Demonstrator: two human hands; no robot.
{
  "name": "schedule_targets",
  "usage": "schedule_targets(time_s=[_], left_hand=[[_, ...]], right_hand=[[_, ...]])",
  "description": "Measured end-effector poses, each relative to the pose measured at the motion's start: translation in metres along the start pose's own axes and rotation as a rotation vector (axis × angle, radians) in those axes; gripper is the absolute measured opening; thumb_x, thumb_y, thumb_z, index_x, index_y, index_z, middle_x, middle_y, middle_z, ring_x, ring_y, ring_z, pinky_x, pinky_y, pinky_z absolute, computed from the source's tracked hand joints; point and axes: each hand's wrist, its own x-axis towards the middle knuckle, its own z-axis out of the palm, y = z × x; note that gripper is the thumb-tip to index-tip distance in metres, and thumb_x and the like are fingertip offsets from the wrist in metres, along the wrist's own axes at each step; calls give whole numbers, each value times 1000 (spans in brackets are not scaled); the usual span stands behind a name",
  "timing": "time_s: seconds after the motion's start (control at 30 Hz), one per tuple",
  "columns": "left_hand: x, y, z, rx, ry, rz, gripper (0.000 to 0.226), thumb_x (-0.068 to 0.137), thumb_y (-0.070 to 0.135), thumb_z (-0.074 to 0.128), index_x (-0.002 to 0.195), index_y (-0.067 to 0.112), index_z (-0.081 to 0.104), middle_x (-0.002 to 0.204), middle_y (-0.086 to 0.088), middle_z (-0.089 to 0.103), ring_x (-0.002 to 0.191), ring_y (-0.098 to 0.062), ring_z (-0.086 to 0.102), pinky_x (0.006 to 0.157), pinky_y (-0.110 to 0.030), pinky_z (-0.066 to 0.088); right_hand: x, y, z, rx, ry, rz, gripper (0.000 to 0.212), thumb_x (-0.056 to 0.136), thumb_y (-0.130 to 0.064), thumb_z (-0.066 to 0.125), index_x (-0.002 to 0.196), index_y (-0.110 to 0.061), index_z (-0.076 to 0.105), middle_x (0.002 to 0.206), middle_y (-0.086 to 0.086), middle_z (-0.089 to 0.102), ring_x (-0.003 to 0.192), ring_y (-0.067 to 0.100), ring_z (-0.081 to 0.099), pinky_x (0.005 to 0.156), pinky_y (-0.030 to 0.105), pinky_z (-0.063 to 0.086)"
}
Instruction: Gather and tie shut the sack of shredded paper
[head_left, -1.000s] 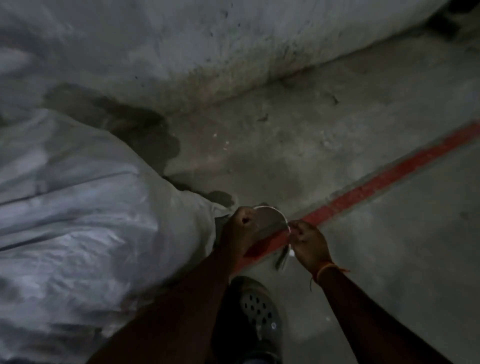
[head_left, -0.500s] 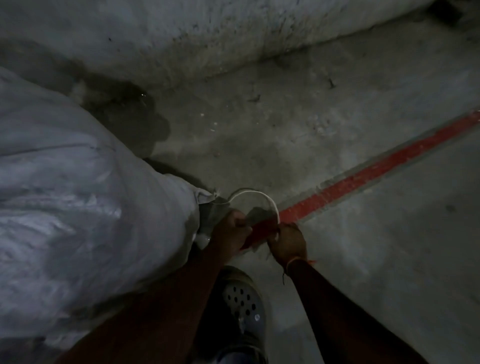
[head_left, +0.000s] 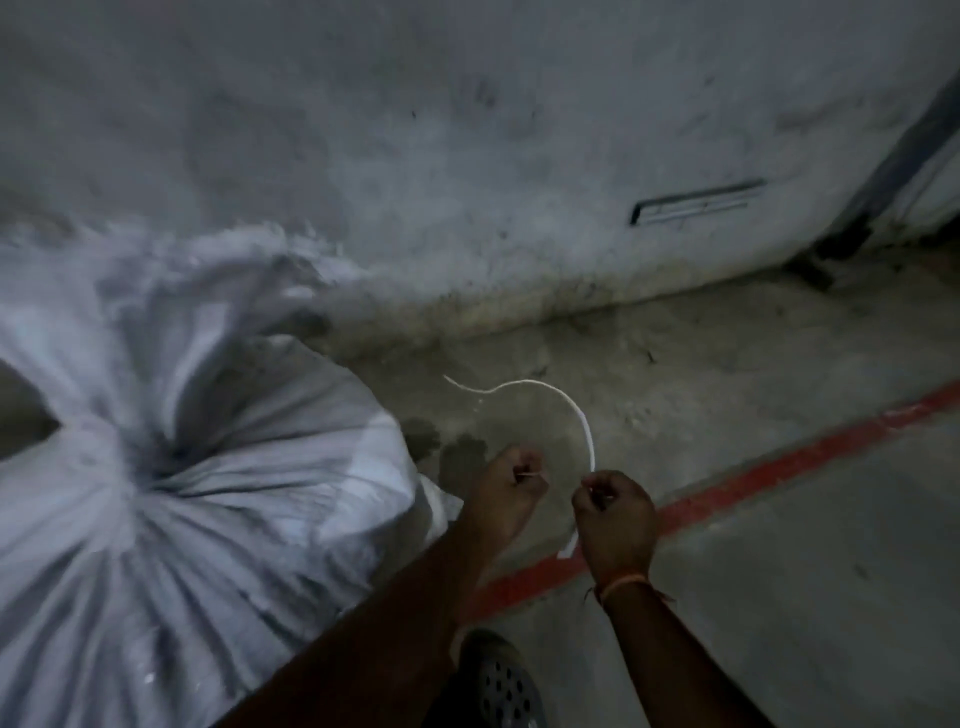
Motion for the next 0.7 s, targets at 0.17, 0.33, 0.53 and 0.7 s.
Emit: schedule_targets(time_s=[0.17,0.33,0.53,0.7], left_hand=[[-63,58,-86,-13,173,127,22,91,6,66,111,14,70,108,0,73,103,-15,69,94,-29,55],[-128,72,-185,79,402,181,19,91,4,67,105,15,72,102,4,74,82,6,67,82,-18,53],[-171,55,-256,198,824,97,6,84,19,75,89,19,72,82,10,71,77,-7,66,69,-7,41],[-145,41,-271,222,1052,-120,64,65,43,87,112,7,62,103,-13,67,102,-35,63,90,-40,48]], right_hand=[[-47,-112,-10,145,-9,-90,10,70,-6,76,77,-11,70,75,8,72,71,23,67,72,28,53],[-112,-182,-9,269,-68,-109,9,76,-1,75,83,-5,73,76,10,72,72,21,65,74,22,44],[-150,-213,12,363,-129,-92,17,74,-1,76,80,-17,71,73,7,71,75,29,70,79,40,59],[-154,-206,40,378,-169,-35,18,72,-3,77,76,-19,70,72,6,73,73,26,70,80,45,60]])
